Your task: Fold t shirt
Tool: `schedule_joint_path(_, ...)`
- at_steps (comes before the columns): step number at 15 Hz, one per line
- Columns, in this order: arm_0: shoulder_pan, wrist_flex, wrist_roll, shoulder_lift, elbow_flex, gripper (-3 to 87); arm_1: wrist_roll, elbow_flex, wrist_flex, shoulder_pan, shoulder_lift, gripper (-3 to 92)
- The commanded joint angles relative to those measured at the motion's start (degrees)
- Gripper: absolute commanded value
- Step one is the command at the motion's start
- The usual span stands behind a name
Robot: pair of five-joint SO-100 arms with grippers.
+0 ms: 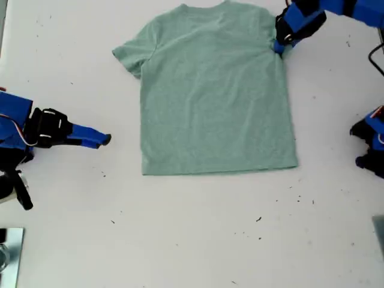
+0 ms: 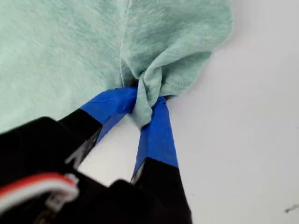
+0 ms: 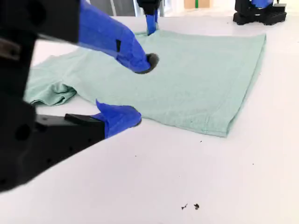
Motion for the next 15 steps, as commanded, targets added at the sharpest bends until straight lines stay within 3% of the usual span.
schedule_joint_path(1, 2.37, -0.18, 0.18, 0.18, 0.26, 15.3, 0.18, -12.92, 9.93, -3.78, 1.41, -1.5)
schedule_joint_path(5, 2.02, -1.05, -0.26, 0.26, 0.18, 5.2, 7.82, -35.33, 21.97, -14.5, -1.32, -1.5)
schedule_joint_path(8, 1.32, -2.37, -0.7, 0.26, 0.18, -0.1, 13.8, -31.9, 14.77, -23.03, -2.99, -1.5)
schedule_joint_path(9, 0.88, -1.85, -0.7, 0.26, 0.18, -0.2, 14.85, -32.43, 10.02, -26.54, -5.98, 2.5)
schedule_joint_path(10, 0.44, -1.32, -0.7, 0.26, 0.18, 0.5, 16.35, -34.63, 6.94, -29.09, -9.84, 23.8)
schedule_joint_path(11, 0.26, -1.14, -0.7, 0.26, 0.0, 1.5, 17.23, -36.65, 5.71, -30.67, -13.18, 35.7)
schedule_joint_path(15, 2.37, -1.14, -3.43, 0.26, -0.26, 5.2, 20.21, -37.79, 16.0, -30.06, -0.7, 24.9)
